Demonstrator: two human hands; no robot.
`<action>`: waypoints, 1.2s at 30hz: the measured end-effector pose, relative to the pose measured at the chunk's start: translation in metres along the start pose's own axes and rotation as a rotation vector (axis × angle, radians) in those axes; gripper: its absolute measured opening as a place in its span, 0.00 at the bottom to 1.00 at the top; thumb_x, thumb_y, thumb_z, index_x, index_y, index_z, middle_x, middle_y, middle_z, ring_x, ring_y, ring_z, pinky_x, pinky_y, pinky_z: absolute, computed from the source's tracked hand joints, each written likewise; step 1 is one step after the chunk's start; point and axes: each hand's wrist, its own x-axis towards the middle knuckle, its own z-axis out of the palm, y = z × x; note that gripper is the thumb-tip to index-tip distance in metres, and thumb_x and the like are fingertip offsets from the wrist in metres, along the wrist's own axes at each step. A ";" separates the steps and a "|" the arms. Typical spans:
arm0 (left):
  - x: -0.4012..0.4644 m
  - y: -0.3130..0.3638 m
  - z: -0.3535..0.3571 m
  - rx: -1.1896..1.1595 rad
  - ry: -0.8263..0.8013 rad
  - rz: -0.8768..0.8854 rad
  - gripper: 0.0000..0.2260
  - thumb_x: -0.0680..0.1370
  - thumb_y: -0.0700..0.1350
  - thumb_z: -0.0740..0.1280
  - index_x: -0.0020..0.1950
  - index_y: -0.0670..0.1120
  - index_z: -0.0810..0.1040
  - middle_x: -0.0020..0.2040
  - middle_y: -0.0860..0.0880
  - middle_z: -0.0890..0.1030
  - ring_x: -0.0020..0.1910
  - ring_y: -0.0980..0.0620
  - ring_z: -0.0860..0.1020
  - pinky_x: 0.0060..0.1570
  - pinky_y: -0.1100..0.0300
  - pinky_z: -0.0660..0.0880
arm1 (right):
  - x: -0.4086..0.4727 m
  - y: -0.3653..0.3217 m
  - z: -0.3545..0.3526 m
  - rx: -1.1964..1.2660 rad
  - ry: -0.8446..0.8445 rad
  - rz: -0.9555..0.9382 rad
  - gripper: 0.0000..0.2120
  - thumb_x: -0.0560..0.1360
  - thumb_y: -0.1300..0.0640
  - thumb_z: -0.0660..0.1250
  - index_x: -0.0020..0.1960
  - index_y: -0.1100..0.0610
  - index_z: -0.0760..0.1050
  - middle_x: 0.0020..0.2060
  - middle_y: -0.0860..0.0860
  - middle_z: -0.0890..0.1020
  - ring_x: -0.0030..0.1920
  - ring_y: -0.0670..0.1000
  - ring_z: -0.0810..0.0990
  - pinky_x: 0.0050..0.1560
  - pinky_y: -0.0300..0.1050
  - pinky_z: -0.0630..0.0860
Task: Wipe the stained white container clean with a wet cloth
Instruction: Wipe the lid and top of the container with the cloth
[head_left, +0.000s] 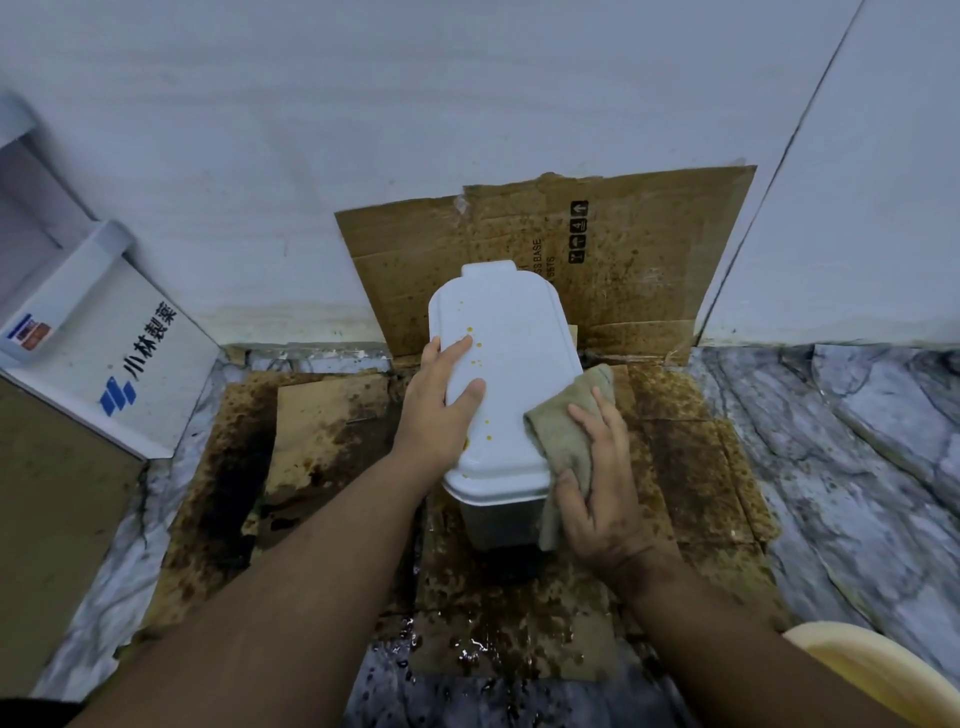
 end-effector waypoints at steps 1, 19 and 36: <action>-0.001 0.000 0.000 0.001 0.003 0.007 0.22 0.82 0.55 0.63 0.77 0.61 0.66 0.83 0.55 0.54 0.79 0.50 0.59 0.73 0.45 0.66 | -0.003 -0.006 0.006 -0.043 0.027 0.025 0.27 0.75 0.53 0.58 0.72 0.63 0.66 0.77 0.61 0.59 0.78 0.61 0.58 0.75 0.64 0.58; -0.006 0.010 -0.003 -0.044 0.006 -0.008 0.21 0.85 0.49 0.62 0.78 0.60 0.66 0.83 0.54 0.55 0.77 0.51 0.61 0.72 0.49 0.66 | 0.048 0.016 0.005 0.662 0.037 0.389 0.20 0.85 0.62 0.51 0.73 0.50 0.69 0.69 0.41 0.75 0.72 0.42 0.70 0.76 0.56 0.62; -0.003 0.009 0.000 -0.002 0.027 -0.009 0.21 0.85 0.50 0.62 0.77 0.60 0.66 0.83 0.54 0.54 0.73 0.59 0.58 0.68 0.54 0.62 | -0.010 -0.027 0.065 0.290 0.534 0.381 0.23 0.84 0.53 0.52 0.75 0.64 0.61 0.73 0.61 0.67 0.73 0.58 0.68 0.69 0.60 0.70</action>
